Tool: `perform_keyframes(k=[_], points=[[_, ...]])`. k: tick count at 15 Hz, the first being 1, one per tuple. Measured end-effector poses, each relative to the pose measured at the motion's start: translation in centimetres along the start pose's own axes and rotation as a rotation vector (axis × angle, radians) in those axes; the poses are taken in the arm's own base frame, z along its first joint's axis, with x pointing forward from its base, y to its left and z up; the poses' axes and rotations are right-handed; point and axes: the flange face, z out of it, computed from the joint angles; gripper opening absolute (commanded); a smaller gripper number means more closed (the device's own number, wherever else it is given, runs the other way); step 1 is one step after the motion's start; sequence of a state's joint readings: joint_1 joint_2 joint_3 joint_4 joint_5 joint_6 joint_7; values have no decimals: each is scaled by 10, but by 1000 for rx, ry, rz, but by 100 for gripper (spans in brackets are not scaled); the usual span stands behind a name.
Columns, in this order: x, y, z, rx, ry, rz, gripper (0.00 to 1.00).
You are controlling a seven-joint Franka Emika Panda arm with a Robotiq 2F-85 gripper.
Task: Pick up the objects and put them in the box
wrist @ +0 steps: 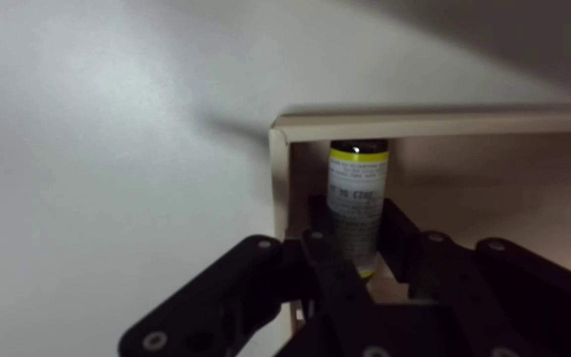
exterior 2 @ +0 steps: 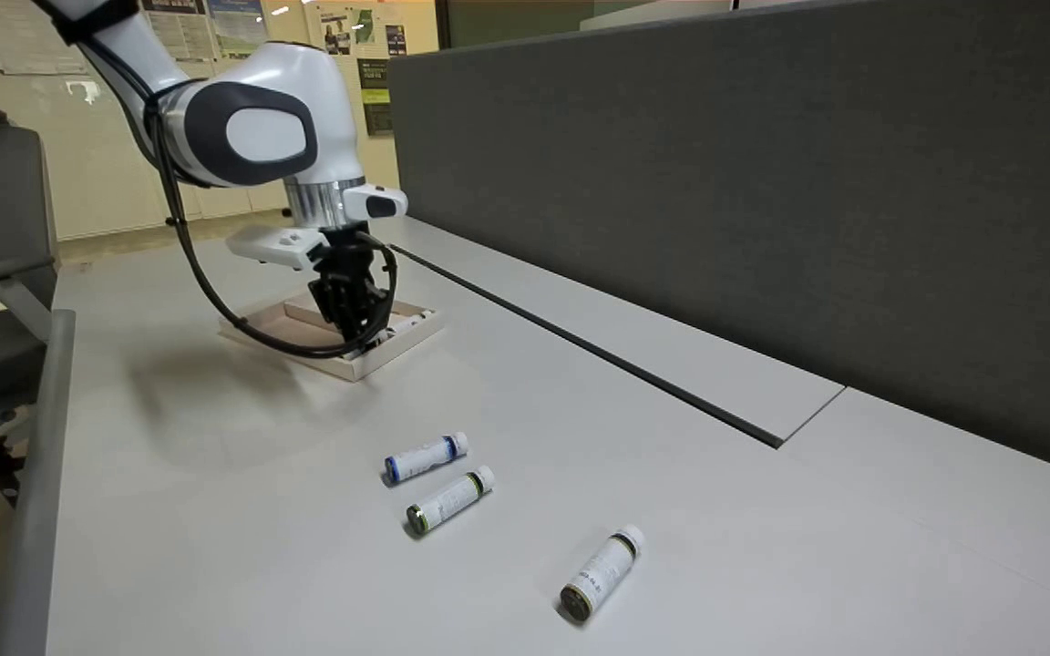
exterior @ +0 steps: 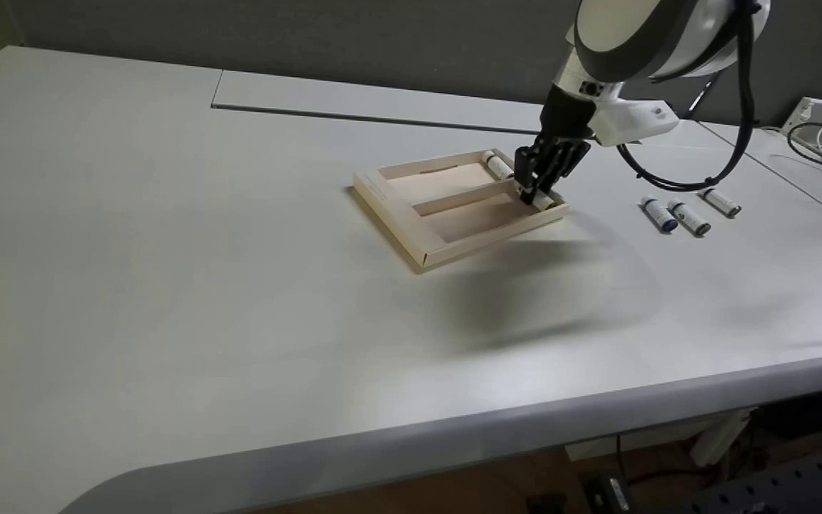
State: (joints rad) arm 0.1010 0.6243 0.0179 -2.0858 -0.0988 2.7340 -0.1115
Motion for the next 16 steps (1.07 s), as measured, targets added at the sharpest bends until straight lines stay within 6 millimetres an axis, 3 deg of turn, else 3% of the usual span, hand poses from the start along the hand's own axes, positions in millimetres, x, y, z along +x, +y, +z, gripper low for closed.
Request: perform_keyframes(k=[1,5,6,7,9,16], points=[[0,1,1,0,0,1,58],[2,1,-1,0,4,4,84],[3,1,-1,-1,6,4,77],[4,1,-2,-1,9,4,48],[6,1,-5,-2,15,3,51],[15,-2,-14,-4,37,-3,3]])
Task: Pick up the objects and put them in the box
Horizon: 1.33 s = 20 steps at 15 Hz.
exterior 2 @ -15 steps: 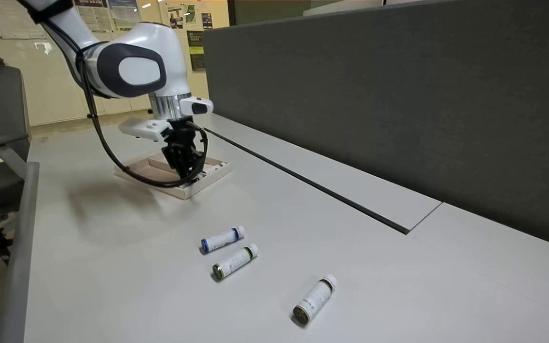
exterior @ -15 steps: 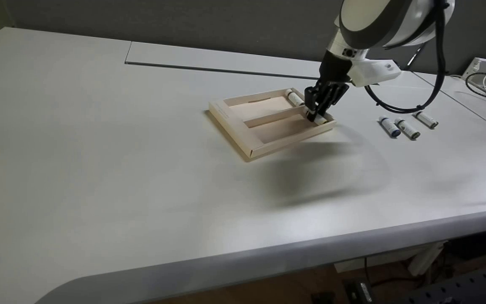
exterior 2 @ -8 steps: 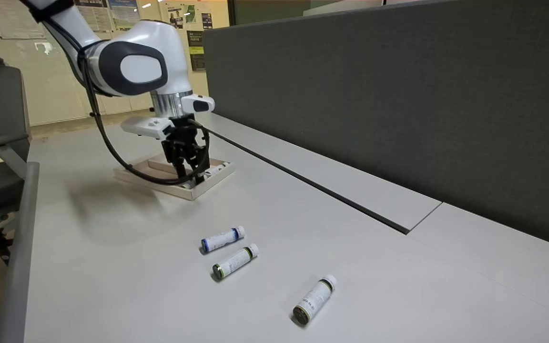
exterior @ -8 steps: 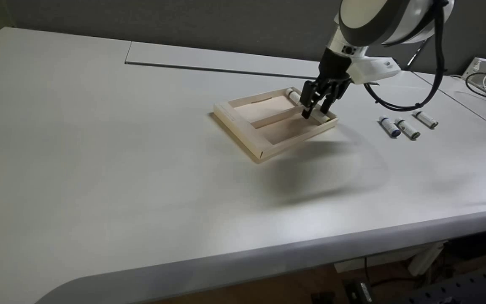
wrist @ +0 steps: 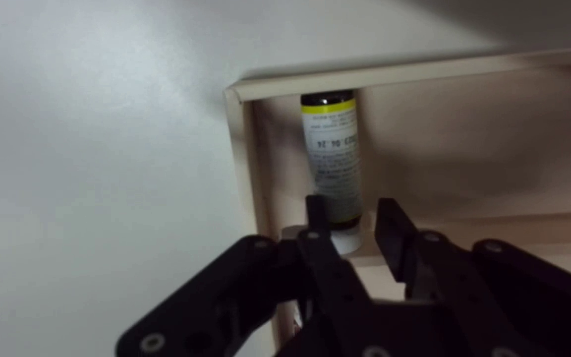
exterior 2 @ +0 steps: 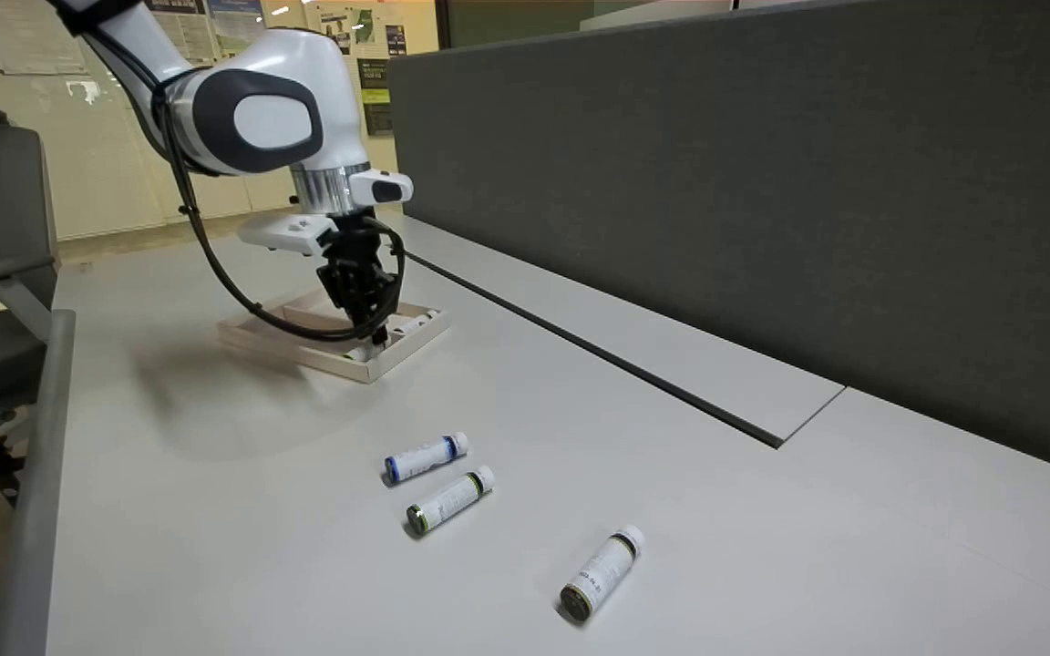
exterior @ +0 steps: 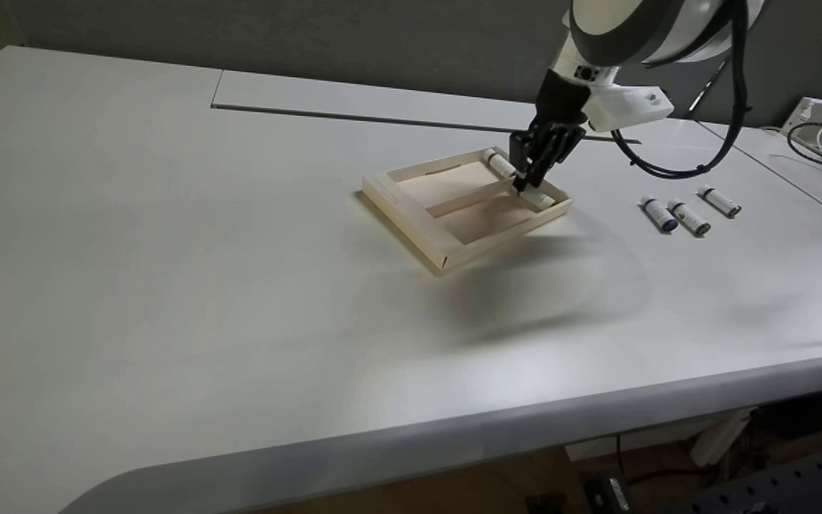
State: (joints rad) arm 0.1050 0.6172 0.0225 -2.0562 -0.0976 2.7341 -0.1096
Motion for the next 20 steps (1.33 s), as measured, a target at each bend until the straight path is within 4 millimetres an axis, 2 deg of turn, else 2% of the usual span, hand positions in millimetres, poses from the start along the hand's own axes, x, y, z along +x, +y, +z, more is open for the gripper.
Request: perform_keyframes(k=[2,10,16,20], points=[[1,0,-2,-1,3,-1,0],[4,-6,-7,-1,9,-9,0],[2,-18,-1,17,-17,-19,0],[-3,-15,7,22,-35,-8,0]])
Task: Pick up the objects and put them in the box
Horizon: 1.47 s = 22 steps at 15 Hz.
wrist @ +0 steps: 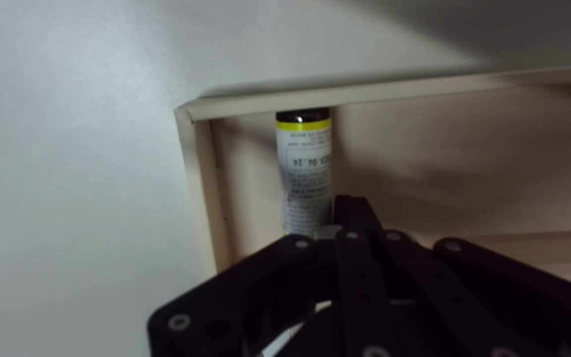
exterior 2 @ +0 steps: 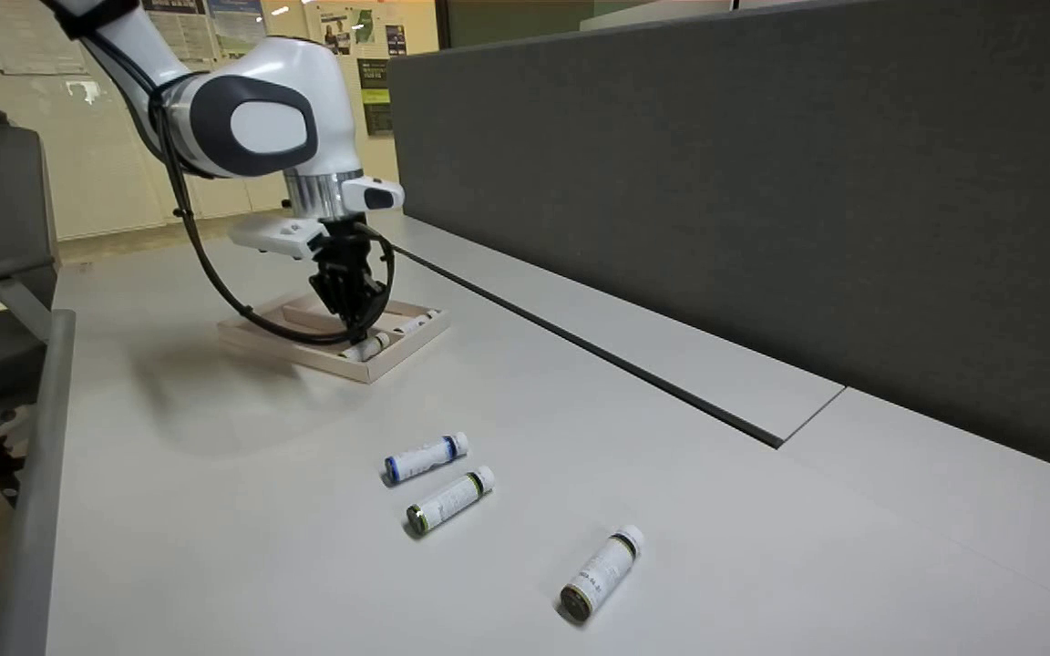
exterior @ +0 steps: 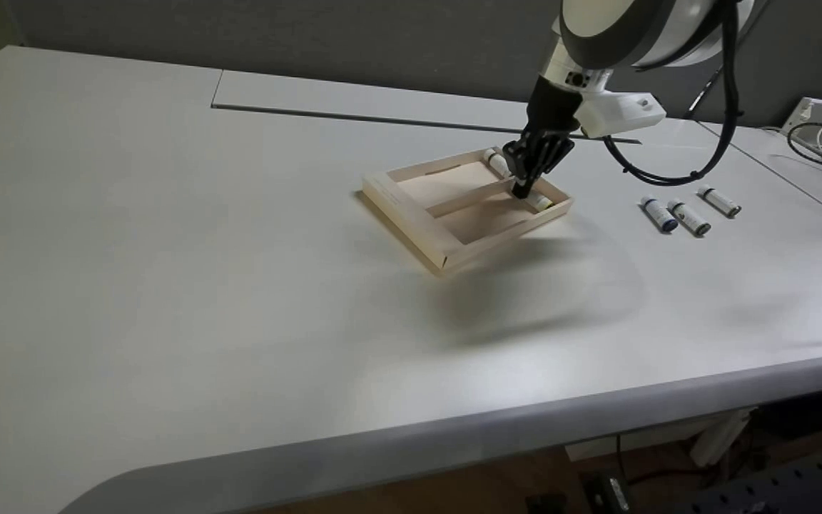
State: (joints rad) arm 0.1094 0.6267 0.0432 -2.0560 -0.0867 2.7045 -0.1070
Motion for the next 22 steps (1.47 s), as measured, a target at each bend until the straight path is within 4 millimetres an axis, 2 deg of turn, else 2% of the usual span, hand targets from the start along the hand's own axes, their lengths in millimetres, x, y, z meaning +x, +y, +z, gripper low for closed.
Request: perform_keyframes(k=[4,8,11,15,17,20,21,22], points=[[-3,9,1,1,-9,20,0],[-1,17,-7,-1,5,35,0],[3,19,-20,-5,26,39,0],[8,27,-49,-8,61,58,0],[4,39,-62,-18,73,78,0],[-16,71,-69,-37,63,133,0],[-26,85,-68,-44,53,155,26],[-36,98,-65,-53,40,174,27]])
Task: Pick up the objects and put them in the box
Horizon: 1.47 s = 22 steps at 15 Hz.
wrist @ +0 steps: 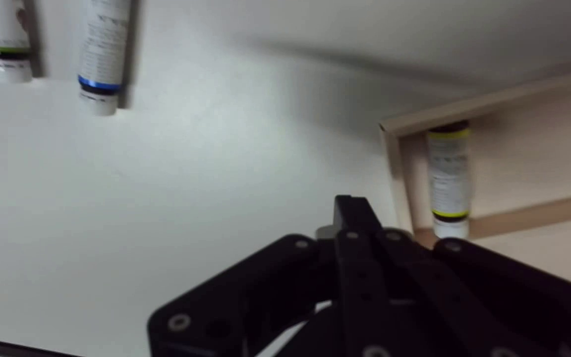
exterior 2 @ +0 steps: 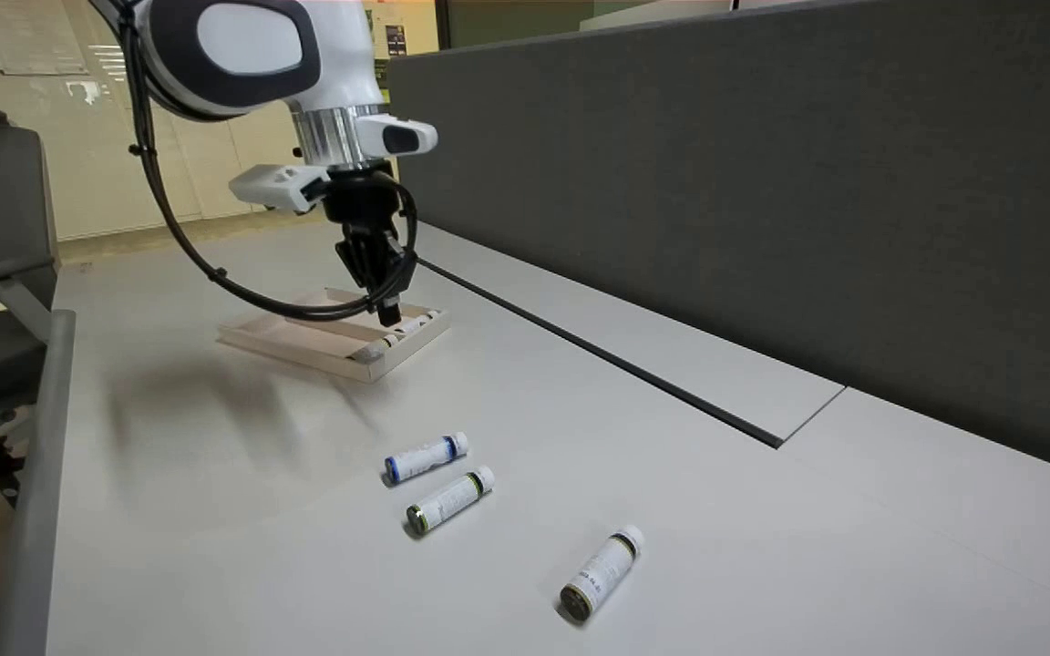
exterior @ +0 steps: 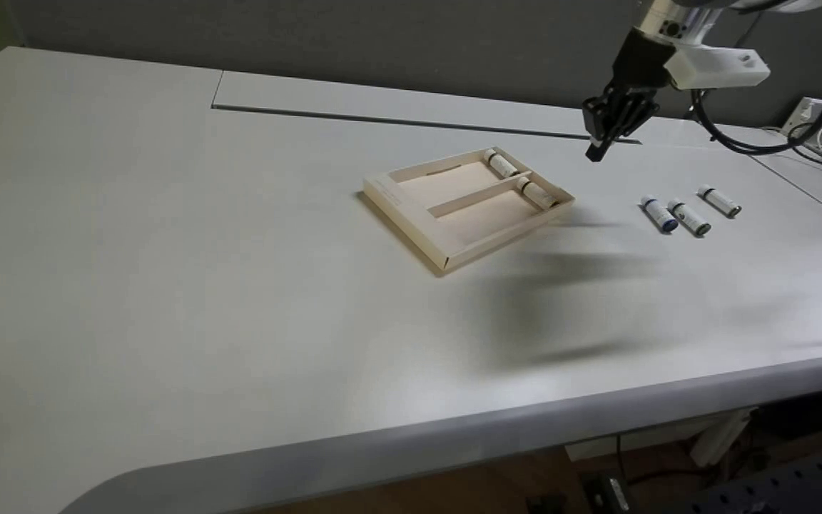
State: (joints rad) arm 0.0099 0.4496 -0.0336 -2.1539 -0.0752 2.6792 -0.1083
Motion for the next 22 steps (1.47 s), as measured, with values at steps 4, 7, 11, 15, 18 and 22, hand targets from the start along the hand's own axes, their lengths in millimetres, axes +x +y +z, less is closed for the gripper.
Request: perform_keyframes(k=[4,7,11,15,18,22], points=[[-34,56,15,-45,-56,66,54],[-53,90,20,-71,-79,110,73],[-65,113,23,-81,-88,149,98],[-75,121,29,-78,-103,170,100],[-79,128,35,-79,-88,188,100],[-85,135,44,-66,-48,227,100]])
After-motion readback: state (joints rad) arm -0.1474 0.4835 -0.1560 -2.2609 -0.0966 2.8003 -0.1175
